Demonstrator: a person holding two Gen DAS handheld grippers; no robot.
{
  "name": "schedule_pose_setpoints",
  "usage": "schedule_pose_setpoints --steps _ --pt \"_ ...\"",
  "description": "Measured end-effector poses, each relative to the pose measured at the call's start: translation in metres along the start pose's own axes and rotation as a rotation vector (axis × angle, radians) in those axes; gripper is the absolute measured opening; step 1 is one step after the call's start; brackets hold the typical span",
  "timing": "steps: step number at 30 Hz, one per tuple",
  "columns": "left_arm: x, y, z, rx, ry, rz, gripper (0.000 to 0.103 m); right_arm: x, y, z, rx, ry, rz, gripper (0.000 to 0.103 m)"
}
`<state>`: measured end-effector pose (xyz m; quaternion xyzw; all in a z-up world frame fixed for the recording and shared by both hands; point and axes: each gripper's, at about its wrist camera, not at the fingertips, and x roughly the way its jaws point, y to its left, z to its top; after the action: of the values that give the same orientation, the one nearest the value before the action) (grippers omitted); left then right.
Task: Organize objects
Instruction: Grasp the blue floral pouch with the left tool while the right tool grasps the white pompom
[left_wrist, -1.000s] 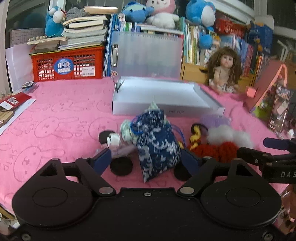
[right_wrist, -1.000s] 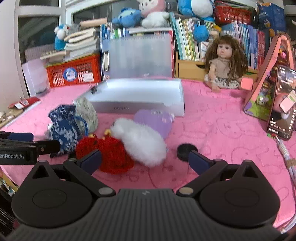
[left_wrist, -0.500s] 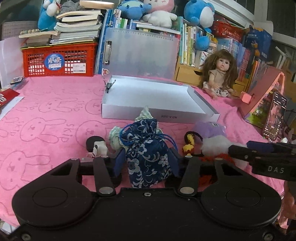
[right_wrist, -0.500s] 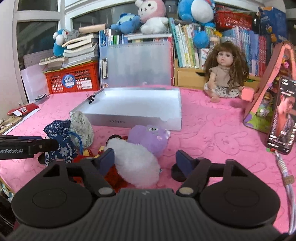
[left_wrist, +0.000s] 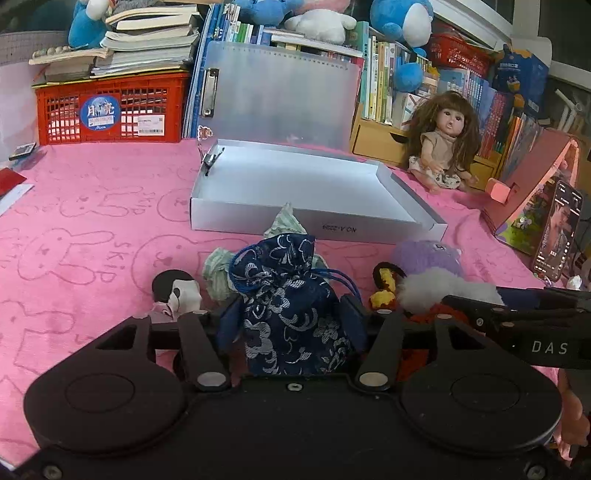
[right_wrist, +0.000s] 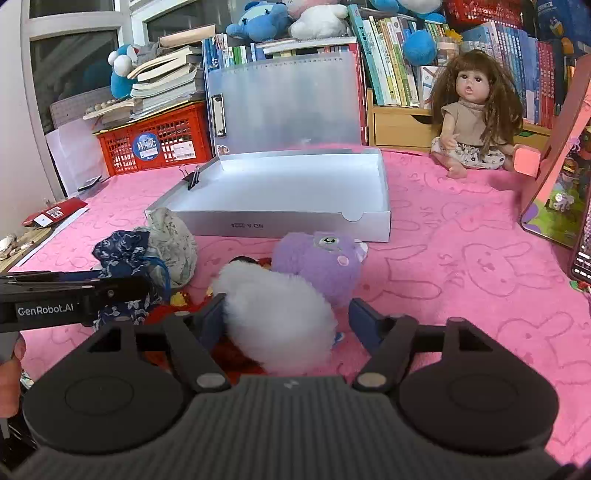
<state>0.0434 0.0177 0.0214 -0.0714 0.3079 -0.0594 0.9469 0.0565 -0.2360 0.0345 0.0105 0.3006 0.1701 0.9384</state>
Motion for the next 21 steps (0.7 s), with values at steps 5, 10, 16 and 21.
schedule_pose_setpoints --steps 5,10,16,21 --pt "0.005 0.0 -0.001 -0.01 0.003 -0.003 0.056 0.006 -0.005 0.0 0.033 0.007 0.02 0.087" --pt "0.004 0.0 0.0 -0.022 0.002 0.009 0.044 0.009 -0.011 -0.001 0.067 0.018 0.046 0.088" --pt "-0.005 -0.001 0.003 -0.02 -0.023 0.01 0.036 0.002 -0.007 0.0 0.078 0.01 0.091 0.061" --pt "-0.016 0.0 0.009 -0.027 -0.059 -0.01 0.035 -0.006 0.002 0.001 0.034 -0.017 0.071 0.06"
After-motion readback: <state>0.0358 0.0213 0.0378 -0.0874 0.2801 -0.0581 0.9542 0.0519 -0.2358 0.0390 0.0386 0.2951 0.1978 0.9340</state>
